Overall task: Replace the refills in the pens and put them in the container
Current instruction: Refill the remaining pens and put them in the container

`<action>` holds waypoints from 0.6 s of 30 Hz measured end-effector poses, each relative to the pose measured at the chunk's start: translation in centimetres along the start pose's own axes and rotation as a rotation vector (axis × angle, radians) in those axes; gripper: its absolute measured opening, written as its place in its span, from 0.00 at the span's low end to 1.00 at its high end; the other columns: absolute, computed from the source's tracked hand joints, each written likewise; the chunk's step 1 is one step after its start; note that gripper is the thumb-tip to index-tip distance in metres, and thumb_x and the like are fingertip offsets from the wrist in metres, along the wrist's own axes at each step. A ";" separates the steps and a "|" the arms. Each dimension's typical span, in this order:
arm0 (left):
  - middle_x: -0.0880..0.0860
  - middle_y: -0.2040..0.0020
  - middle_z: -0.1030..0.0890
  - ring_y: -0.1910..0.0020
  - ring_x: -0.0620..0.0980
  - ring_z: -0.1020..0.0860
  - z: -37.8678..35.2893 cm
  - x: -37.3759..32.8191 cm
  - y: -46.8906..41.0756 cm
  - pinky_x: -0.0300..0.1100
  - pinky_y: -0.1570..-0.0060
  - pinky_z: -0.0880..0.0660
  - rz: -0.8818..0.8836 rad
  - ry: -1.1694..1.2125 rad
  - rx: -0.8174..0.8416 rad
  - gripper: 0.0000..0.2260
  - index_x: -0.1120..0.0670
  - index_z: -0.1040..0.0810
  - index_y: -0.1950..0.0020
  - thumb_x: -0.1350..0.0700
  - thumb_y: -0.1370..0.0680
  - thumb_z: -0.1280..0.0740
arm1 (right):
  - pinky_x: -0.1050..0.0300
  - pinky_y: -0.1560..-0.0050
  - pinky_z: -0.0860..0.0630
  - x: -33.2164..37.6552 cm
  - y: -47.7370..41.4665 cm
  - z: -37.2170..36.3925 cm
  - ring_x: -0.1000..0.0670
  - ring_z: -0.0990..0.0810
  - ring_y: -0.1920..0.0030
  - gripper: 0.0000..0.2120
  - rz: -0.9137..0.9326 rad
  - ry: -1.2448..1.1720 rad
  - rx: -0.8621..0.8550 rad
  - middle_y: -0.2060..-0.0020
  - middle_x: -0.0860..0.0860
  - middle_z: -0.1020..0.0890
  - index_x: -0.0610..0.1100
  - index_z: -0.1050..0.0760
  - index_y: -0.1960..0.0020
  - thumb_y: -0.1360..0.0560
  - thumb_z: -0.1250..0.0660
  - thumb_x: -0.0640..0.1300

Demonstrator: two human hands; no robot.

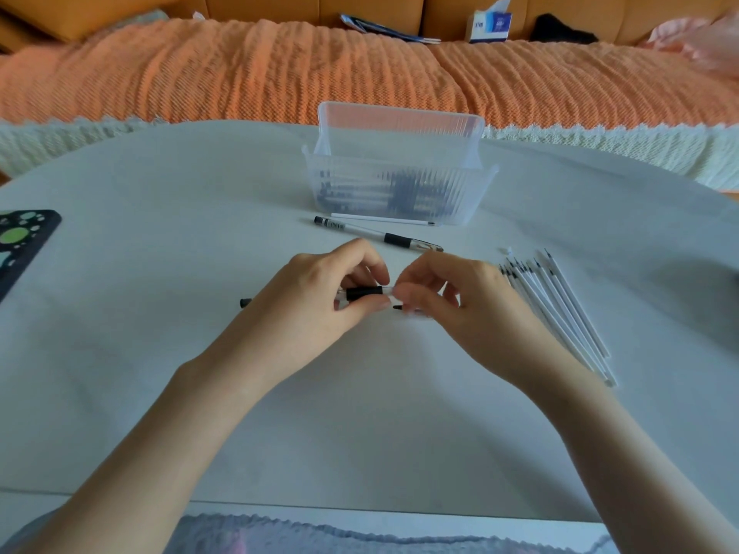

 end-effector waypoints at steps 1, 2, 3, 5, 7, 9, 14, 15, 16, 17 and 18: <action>0.42 0.59 0.19 0.59 0.37 0.23 0.0 0.0 0.0 0.30 0.59 0.28 -0.003 -0.001 -0.002 0.09 0.47 0.27 0.56 0.54 0.29 0.28 | 0.70 0.63 0.32 -0.1 0.0 0.0 0.60 0.25 0.66 0.08 -0.013 0.005 -0.001 0.69 0.58 0.20 0.47 0.23 0.60 0.24 0.36 0.47; 0.42 0.59 0.19 0.58 0.37 0.23 0.0 -0.1 0.0 0.29 0.59 0.29 -0.008 0.000 -0.006 0.09 0.47 0.27 0.56 0.55 0.29 0.28 | 0.70 0.64 0.32 -0.2 -0.1 0.0 0.60 0.25 0.67 0.11 -0.022 0.013 -0.004 0.70 0.59 0.21 0.47 0.23 0.61 0.23 0.38 0.50; 0.41 0.59 0.19 0.58 0.36 0.23 0.1 -0.2 0.0 0.28 0.59 0.29 -0.011 0.000 -0.009 0.09 0.47 0.27 0.56 0.55 0.29 0.28 | 0.69 0.64 0.32 -0.2 0.0 0.1 0.60 0.25 0.66 0.12 -0.022 0.019 -0.009 0.70 0.61 0.21 0.49 0.23 0.61 0.23 0.39 0.52; 0.41 0.59 0.19 0.58 0.35 0.23 0.1 -0.2 0.0 0.27 0.59 0.30 -0.014 0.001 -0.008 0.09 0.48 0.27 0.56 0.55 0.28 0.28 | 0.68 0.63 0.32 0.0 0.0 0.3 0.58 0.26 0.65 0.08 -0.006 0.001 -0.022 0.67 0.61 0.22 0.52 0.23 0.57 0.25 0.37 0.55; 0.39 0.60 0.20 0.58 0.34 0.23 0.1 -0.3 0.0 0.25 0.59 0.31 -0.024 -0.007 -0.008 0.08 0.48 0.27 0.56 0.54 0.28 0.28 | 0.69 0.63 0.33 0.3 0.1 0.6 0.56 0.28 0.64 0.05 0.035 -0.008 -0.039 0.65 0.59 0.23 0.52 0.23 0.55 0.28 0.32 0.52; 0.39 0.60 0.20 0.58 0.33 0.23 0.2 -0.4 0.0 0.25 0.58 0.31 -0.037 -0.014 -0.013 0.08 0.49 0.27 0.56 0.54 0.29 0.28 | 0.71 0.62 0.34 0.5 0.0 0.6 0.56 0.29 0.64 0.03 0.067 0.003 -0.044 0.64 0.57 0.23 0.51 0.23 0.57 0.28 0.30 0.48; 0.37 0.60 0.21 0.58 0.32 0.23 0.3 -0.6 -0.1 0.26 0.57 0.30 -0.059 -0.008 -0.032 0.08 0.49 0.26 0.56 0.56 0.29 0.27 | 0.70 0.65 0.35 0.5 -0.1 0.2 0.60 0.29 0.68 0.07 0.039 0.034 -0.066 0.67 0.56 0.24 0.50 0.23 0.61 0.24 0.35 0.46; 0.37 0.60 0.21 0.58 0.33 0.23 0.4 -0.7 0.0 0.26 0.57 0.30 -0.062 -0.005 -0.036 0.09 0.49 0.26 0.56 0.57 0.29 0.27 | 0.70 0.66 0.35 0.5 -0.1 0.2 0.59 0.29 0.68 0.08 0.038 0.046 -0.067 0.67 0.57 0.24 0.51 0.23 0.61 0.24 0.36 0.48; 0.38 0.60 0.20 0.58 0.33 0.22 0.4 -0.7 0.0 0.27 0.56 0.29 -0.064 -0.002 -0.039 0.08 0.49 0.26 0.56 0.57 0.29 0.27 | 0.69 0.66 0.35 0.5 0.0 0.3 0.58 0.29 0.68 0.08 0.039 0.045 -0.067 0.67 0.58 0.23 0.53 0.24 0.61 0.24 0.37 0.50; 0.38 0.60 0.20 0.57 0.34 0.22 0.4 -0.7 0.0 0.27 0.56 0.29 -0.064 -0.002 -0.040 0.08 0.50 0.25 0.56 0.56 0.29 0.27 | 0.70 0.65 0.35 0.5 0.0 0.5 0.58 0.29 0.67 0.06 0.040 0.029 -0.062 0.66 0.59 0.23 0.54 0.24 0.60 0.25 0.36 0.52; 0.38 0.60 0.20 0.57 0.34 0.22 0.4 -0.7 -0.1 0.27 0.56 0.29 -0.065 -0.004 -0.041 0.07 0.51 0.25 0.56 0.56 0.29 0.27 | 0.71 0.65 0.35 0.5 0.0 0.6 0.58 0.28 0.66 0.05 0.042 0.012 -0.057 0.65 0.60 0.23 0.53 0.23 0.57 0.26 0.35 0.53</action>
Point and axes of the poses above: each hand's wrist, its own y-axis away from the middle knuckle, its own z-axis out of the back of the hand, x = y × z, the point moved 3 cm from there along -y, towards the middle knuckle
